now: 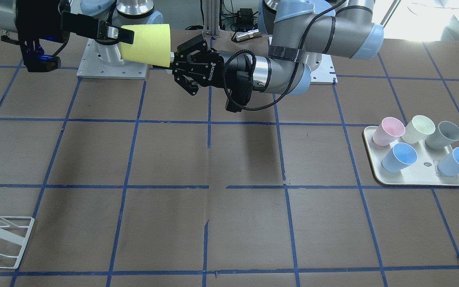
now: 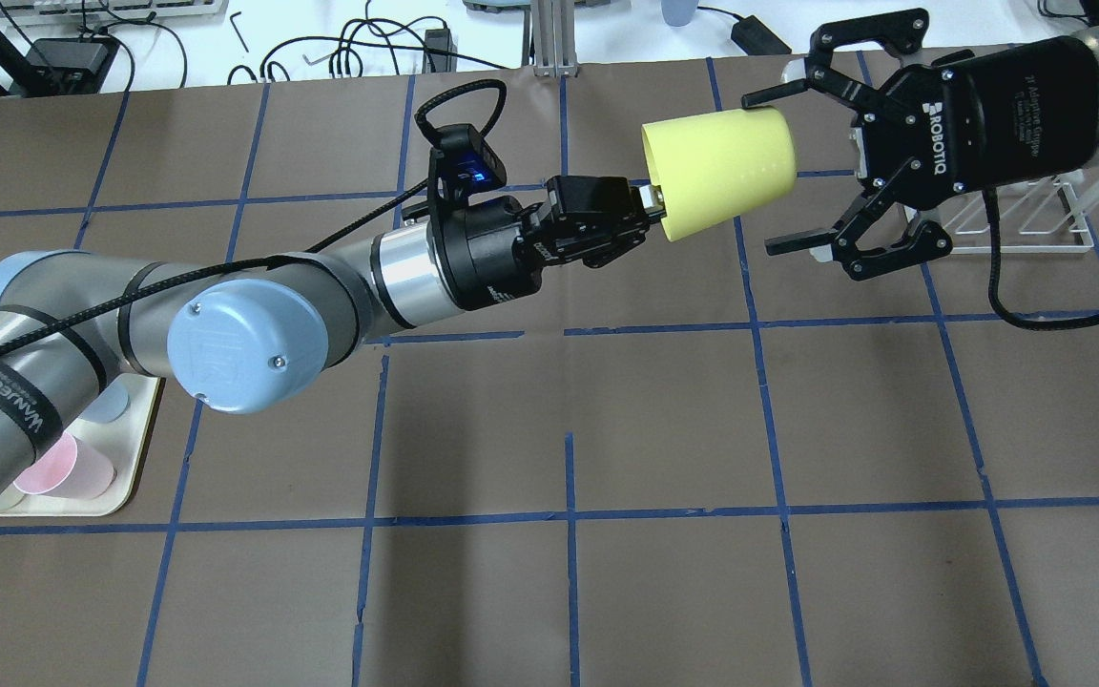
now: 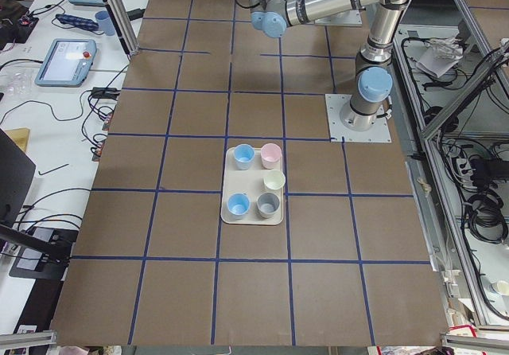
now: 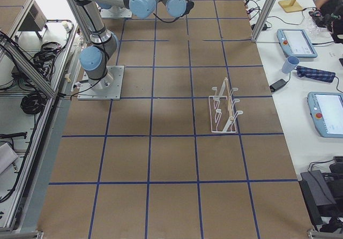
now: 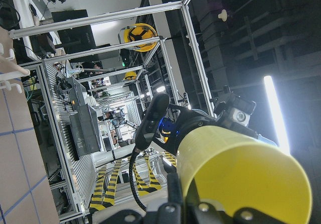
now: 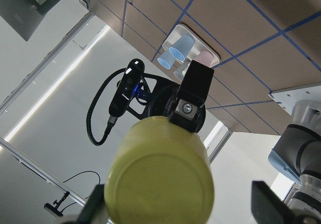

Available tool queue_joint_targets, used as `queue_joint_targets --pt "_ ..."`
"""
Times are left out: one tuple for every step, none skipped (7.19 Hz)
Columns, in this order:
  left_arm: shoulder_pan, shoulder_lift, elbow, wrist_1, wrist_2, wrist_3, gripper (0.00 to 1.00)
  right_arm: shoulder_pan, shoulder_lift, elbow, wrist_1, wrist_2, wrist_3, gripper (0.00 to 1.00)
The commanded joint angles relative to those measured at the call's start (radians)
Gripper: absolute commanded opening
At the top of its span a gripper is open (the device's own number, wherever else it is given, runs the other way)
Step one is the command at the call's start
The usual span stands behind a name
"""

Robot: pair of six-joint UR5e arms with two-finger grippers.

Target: Transfer IKEA cup to right arm and place on rack

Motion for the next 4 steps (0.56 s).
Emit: queue_joint_targets --pt "0.0 -0.001 0.0 0.0 0.003 0.0 0.0 0.006 0.0 -0.002 -0.007 0.004 0.005 1.0" --pt "0.0 -0.001 0.0 0.0 0.003 0.0 0.0 0.006 0.0 -0.003 -0.012 0.004 0.007 0.96" --pt "0.0 -0.001 0.0 0.0 0.001 0.0 0.0 0.006 0.0 -0.003 -0.041 0.007 0.025 0.91" --pt "0.0 -0.001 0.0 0.0 0.001 0.0 0.0 0.006 0.002 -0.003 -0.075 0.004 0.057 0.92"
